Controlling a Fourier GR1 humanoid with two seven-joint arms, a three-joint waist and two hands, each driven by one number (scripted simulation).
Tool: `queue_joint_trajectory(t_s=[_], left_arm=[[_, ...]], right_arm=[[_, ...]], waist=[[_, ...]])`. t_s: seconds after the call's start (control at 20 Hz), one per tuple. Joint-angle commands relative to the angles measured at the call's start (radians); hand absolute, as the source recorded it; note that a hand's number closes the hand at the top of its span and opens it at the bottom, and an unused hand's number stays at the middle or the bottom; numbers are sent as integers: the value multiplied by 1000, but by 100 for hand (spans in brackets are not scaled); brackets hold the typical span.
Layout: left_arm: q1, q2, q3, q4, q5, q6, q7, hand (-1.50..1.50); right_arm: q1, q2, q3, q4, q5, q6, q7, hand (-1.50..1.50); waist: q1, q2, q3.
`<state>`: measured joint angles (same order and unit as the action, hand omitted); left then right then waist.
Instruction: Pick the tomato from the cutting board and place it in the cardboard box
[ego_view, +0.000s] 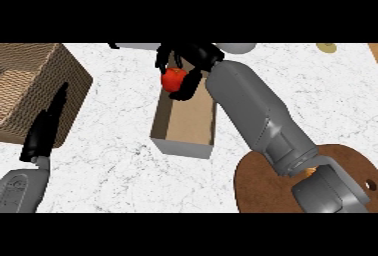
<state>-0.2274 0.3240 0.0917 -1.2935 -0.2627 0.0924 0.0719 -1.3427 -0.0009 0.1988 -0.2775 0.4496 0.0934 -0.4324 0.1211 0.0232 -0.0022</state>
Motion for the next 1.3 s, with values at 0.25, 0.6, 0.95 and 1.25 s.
queue_joint_trajectory(t_s=[0.25, 0.6, 0.95, 1.25], left_arm=[[-23, 10, 0, 16, 3, -26, -16, 0], [-45, 17, 16, 40, -1, -16, -12, 0], [16, 4, 35, 30, -6, 20, -26, 0], [27, 16, 46, 6, 14, -6, -19, 0]], right_arm=[[87, 1, 96, -22, -153, 2, 12, -150], [51, 1, 33, -66, -325, -71, -32, -150], [-13, 1, -107, 4, -448, -21, -88, -150], [-27, -144, -171, 86, -485, 120, -118, -150]], waist=[[31, 7, 1], [11, 8, 1], [-38, 3, 2], [-41, 8, 2]])
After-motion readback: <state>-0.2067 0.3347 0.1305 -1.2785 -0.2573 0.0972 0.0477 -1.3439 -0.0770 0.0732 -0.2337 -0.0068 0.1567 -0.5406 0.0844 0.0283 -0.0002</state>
